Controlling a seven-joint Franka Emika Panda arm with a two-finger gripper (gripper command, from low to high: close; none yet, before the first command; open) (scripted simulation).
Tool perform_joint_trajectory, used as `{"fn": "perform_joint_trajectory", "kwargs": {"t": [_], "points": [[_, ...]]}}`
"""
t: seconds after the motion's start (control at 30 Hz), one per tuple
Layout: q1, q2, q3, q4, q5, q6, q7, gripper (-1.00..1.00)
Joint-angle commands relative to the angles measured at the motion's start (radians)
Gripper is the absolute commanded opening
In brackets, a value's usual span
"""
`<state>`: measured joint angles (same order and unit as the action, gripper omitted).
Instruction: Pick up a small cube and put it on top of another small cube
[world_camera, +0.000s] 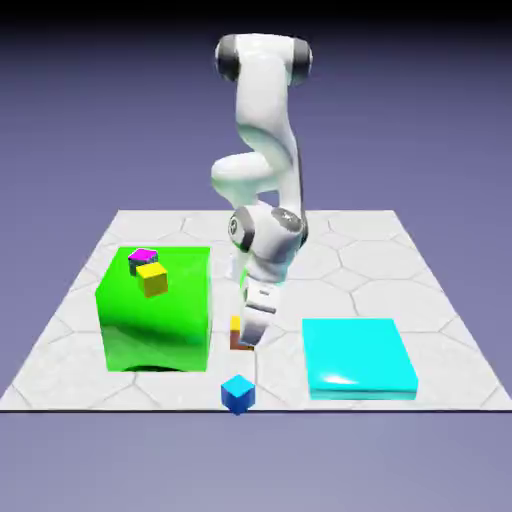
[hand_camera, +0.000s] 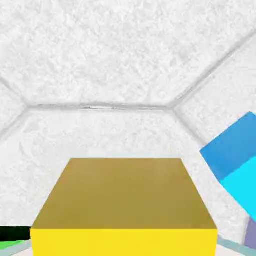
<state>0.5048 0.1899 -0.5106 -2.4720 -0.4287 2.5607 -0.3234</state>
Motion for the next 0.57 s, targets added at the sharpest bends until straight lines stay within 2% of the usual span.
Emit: {"fn": "perform_joint_trajectory", "kwargs": {"t": [0.0,0.23,0.43,0.47,0.53], "points": [[0.013,0.019,-0.011,0.035,0.043,-0.022,-0.005,-1.00],[0.099,0.153,-0.088,0.279,0.343,-0.178,-0.039,-1.00],[0.022,0.299,-0.022,0.265,0.415,-0.023,-0.081,-1.00],[0.022,0.299,-0.022,0.265,0.415,-0.023,-0.081,1.00],[0.041,0.263,-0.039,0.269,0.398,-0.061,-0.070,1.00]]}}
